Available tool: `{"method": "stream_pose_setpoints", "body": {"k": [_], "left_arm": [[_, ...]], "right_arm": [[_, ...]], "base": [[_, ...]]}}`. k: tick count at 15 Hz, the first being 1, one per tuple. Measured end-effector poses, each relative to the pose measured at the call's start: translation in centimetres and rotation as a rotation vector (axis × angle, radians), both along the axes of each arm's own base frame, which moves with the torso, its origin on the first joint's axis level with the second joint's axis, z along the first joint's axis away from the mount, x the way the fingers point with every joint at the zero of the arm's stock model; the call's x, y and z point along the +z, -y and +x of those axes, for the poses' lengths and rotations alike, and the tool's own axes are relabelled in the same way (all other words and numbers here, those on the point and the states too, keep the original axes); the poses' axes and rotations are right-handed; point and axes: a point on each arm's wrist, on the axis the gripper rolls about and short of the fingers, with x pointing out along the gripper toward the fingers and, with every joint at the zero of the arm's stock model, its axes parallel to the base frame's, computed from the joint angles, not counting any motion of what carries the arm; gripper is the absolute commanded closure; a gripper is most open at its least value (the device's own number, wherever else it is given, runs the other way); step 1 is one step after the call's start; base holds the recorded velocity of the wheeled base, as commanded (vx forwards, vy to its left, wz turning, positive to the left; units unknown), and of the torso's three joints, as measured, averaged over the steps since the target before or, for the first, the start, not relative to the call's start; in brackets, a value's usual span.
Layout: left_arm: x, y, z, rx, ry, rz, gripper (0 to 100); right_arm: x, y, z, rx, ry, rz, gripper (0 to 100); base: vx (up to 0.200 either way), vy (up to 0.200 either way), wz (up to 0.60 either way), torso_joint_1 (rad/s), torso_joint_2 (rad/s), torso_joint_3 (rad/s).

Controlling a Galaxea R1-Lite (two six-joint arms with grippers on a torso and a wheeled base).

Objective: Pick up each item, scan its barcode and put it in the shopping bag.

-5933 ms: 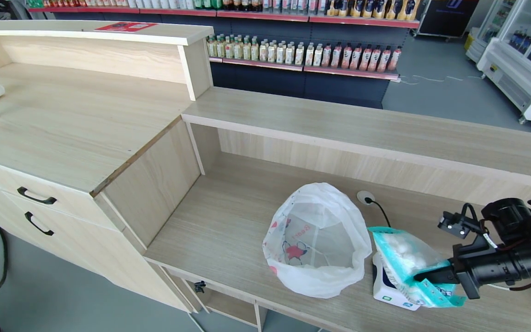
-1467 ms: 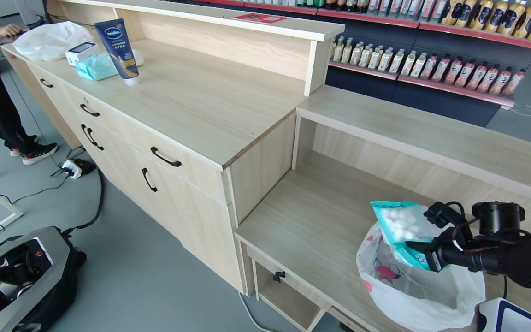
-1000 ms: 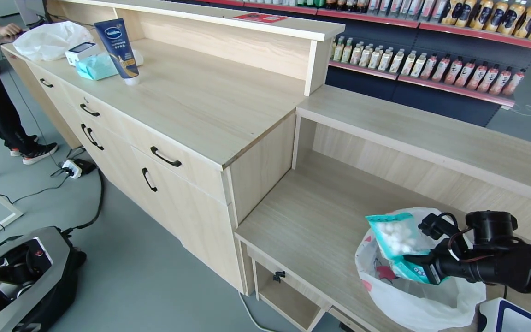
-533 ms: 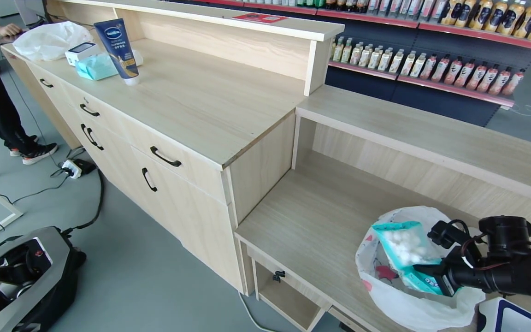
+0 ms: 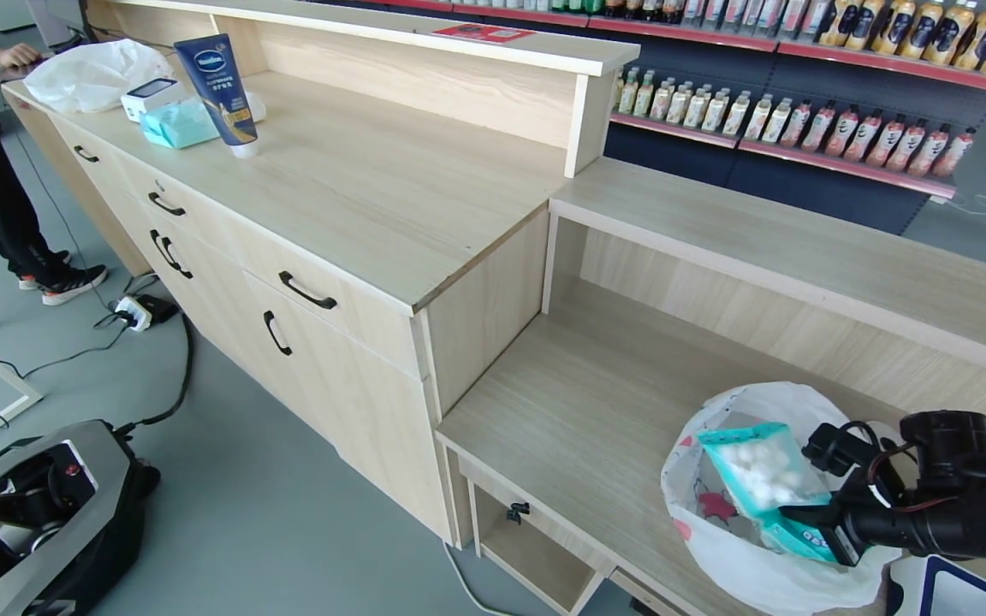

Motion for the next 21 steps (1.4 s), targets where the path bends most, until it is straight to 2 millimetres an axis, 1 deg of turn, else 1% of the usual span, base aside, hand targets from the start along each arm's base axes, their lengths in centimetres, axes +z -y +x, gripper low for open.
{"method": "stream_pose_setpoints", "body": {"k": [4, 8, 14, 15, 21], "left_arm": [[0.00, 0.00, 0.00, 0.000, 0.000, 0.000, 0], [0.00, 0.00, 0.00, 0.000, 0.000, 0.000, 0], [0.00, 0.00, 0.00, 0.000, 0.000, 0.000, 0], [0.00, 0.00, 0.00, 0.000, 0.000, 0.000, 0], [0.00, 0.00, 0.00, 0.000, 0.000, 0.000, 0]], "right_arm": [[-0.31, -0.06, -0.71, 0.036, -0.053, -0.011, 100], [-0.31, 0.10, -0.51, 0.034, -0.047, -0.012, 100], [-0.52, -0.01, -0.38, 0.068, -0.043, 0.033, 100], [-0.57, -0.04, -0.37, 0.070, -0.045, 0.034, 0], [-0.70, -0.03, 0.02, 0.072, -0.038, 0.034, 0]], "base": [[0.000, 0.000, 0.00, 0.000, 0.00, 0.000], [0.000, 0.000, 0.00, 0.000, 0.00, 0.000], [0.000, 0.000, 0.00, 0.000, 0.00, 0.000], [0.000, 0.000, 0.00, 0.000, 0.00, 0.000], [0.000, 0.000, 0.00, 0.000, 0.00, 0.000]]}}
